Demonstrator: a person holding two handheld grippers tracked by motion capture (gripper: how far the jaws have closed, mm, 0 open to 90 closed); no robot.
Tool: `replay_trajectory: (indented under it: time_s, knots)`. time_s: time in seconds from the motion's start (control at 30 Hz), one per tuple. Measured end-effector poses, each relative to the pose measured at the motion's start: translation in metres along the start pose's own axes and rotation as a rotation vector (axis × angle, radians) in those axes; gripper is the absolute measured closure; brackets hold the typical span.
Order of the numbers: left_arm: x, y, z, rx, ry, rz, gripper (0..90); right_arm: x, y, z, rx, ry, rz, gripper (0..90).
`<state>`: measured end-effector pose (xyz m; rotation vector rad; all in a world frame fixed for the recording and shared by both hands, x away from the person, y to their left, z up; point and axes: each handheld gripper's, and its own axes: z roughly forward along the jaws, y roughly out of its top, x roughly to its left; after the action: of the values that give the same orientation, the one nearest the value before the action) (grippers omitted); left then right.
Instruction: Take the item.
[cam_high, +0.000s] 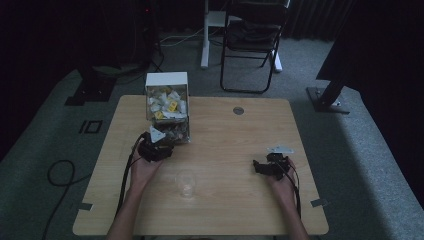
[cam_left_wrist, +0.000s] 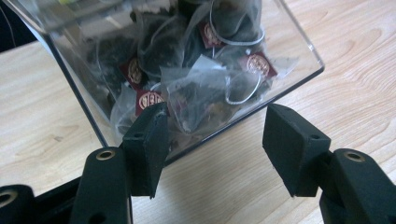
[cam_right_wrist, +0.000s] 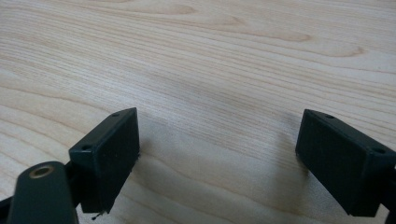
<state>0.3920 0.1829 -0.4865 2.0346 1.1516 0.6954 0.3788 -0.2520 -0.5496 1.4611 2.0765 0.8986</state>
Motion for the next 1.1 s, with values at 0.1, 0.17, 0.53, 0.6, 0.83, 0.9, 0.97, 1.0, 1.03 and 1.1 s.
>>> replay_trajectory:
  time_s: [0.1, 0.17, 0.53, 0.6, 0.83, 0.9, 0.97, 1.0, 1.03, 1.1]
  knots:
    - [0.002, 0.000, 0.000, -0.001, -0.009, -0.012, 42.6, 0.000, 0.000, 0.000, 0.000, 0.000, 0.000, 13.3]
    - [0.002, 0.000, -0.001, 0.001, -0.015, -0.014, 43.0, 0.000, 0.000, 0.000, 0.000, 0.000, -0.001, 13.3]
    - [-0.006, -0.007, -0.010, 0.002, -0.027, 0.010, 44.8, 0.000, 0.000, 0.000, 0.000, 0.000, -0.001, 13.3]
    - [-0.007, -0.009, -0.012, 0.005, -0.030, 0.008, 45.4, 0.000, 0.000, 0.000, 0.000, 0.000, 0.000, 13.3]
    - [-0.007, -0.009, -0.017, -0.001, -0.032, -0.007, 50.5, 0.000, 0.000, 0.000, 0.000, 0.000, 0.000, 13.3]
    - [-0.004, -0.005, -0.019, -0.013, -0.035, -0.019, 52.4, 0.000, 0.000, 0.000, 0.000, 0.000, 0.000, 13.3]
    - [-0.003, -0.002, -0.019, -0.014, -0.027, -0.025, 54.2, 0.000, 0.000, 0.000, 0.000, 0.000, 0.000, 13.3]
    - [-0.002, -0.001, -0.018, -0.007, -0.020, -0.022, 55.0, 0.000, 0.000, 0.000, 0.000, 0.000, 0.000, 13.3]
    - [-0.002, 0.000, -0.018, -0.012, -0.026, -0.027, 55.3, 0.000, 0.000, 0.000, 0.000, 0.000, 0.000, 13.3]
    - [-0.002, 0.002, -0.018, -0.006, -0.017, -0.024, 61.2, 0.000, 0.000, 0.000, 0.000, 0.000, 0.000, 13.3]
